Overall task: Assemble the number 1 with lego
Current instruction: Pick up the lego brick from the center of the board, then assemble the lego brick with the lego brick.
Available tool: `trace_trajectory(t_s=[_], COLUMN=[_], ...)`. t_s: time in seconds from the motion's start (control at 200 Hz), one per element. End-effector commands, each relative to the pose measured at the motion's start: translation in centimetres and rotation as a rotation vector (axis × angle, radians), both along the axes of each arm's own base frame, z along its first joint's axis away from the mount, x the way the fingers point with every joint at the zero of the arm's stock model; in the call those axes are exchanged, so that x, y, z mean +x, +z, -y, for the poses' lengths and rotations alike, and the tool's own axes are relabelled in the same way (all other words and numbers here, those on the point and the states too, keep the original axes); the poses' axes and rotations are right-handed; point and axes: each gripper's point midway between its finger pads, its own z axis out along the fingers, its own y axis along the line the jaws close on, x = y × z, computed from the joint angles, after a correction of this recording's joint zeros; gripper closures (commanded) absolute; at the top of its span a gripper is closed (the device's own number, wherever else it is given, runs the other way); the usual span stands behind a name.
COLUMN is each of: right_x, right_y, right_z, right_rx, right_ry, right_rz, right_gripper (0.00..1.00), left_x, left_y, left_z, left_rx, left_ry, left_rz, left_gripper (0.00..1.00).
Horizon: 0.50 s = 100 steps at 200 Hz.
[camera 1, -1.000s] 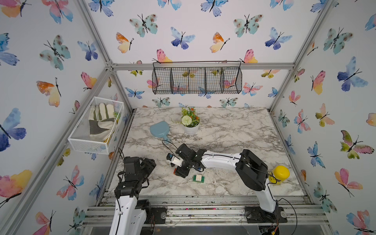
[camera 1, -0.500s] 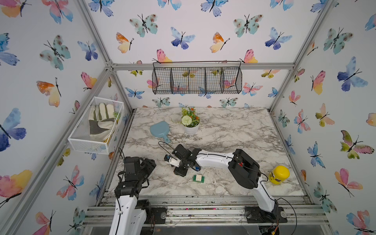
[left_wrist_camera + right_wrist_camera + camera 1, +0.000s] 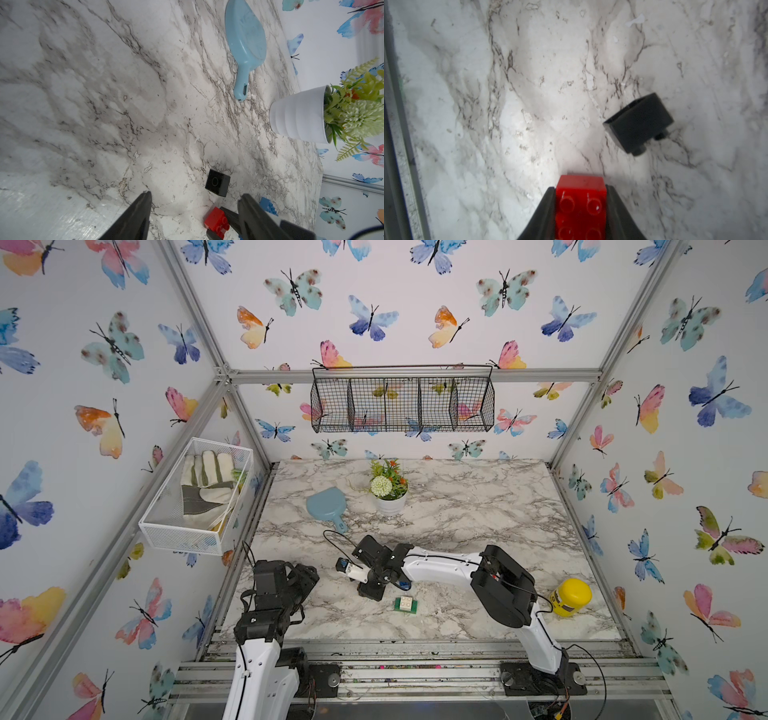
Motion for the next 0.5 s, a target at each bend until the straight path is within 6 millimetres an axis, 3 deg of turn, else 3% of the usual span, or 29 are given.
trace_trajectory(t_s=[0.0, 0.155, 0.285, 0.496], right_x=[-1.0, -1.9, -2.9, -3.5], right_y=[5.1, 6.7, 5.8, 4.2], right_z=[1.9, 6.8, 11.0, 13.1], right_rx=[0.077, 0.09, 0.04, -0.013], right_ry=[0.064, 0.093, 0.115, 0.166], right_rz=[0.084, 0.141, 0.136, 0.147], right_gripper=[0.77, 0.8, 0.83, 0.88], left_x=[0.4, 0.6, 0.9, 0.9], left_y=[1.1, 1.5, 1.9, 1.9], left_z=[0.4, 1.2, 2.4, 3.0], left_rx=[-0.001, -0.014, -0.041, -0.054], left_ry=[-0.032, -0.087, -0.156, -0.19], left_rz=[0.035, 0.075, 0.121, 0.126], left_gripper=[0.29, 0.29, 0.29, 0.29])
